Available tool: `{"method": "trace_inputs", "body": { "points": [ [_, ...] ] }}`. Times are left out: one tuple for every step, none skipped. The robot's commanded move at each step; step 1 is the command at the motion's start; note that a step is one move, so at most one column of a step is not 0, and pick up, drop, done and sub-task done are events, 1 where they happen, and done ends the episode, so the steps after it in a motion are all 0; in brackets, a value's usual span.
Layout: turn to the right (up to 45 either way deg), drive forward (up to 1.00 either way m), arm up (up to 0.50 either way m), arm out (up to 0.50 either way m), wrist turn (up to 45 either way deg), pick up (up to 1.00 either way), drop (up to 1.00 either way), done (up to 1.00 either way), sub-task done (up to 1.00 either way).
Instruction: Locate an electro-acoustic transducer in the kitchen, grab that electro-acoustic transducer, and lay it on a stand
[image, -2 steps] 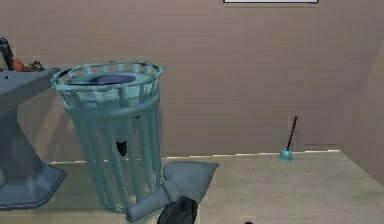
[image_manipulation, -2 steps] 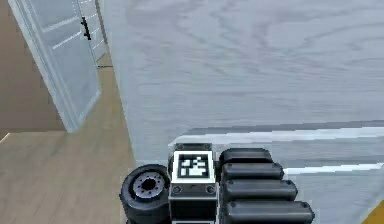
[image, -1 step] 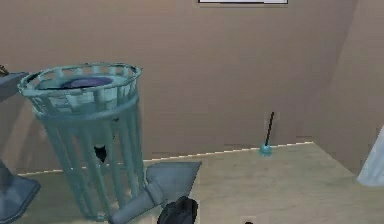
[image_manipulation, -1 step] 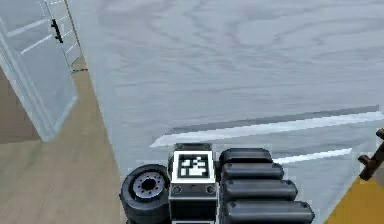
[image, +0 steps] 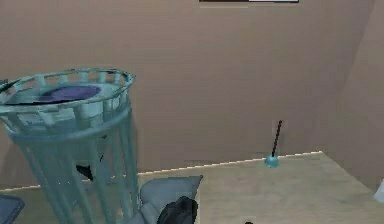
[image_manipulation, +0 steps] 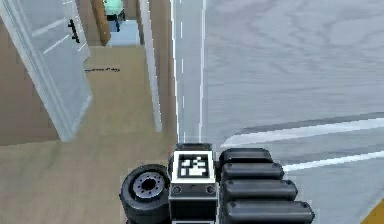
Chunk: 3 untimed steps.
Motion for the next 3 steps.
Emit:
{"method": "trace_inputs", "body": {
  "points": [
    [30.0,0.0,0.0,0.0,0.0,0.0,0.0,0.0,0.0],
    [0.0,0.4,0.0,0.0,0.0,0.0,0.0,0.0,0.0],
    [45.0,0.0,0.0,0.0,0.0,0.0,0.0,0.0,0.0]
  ]
}}
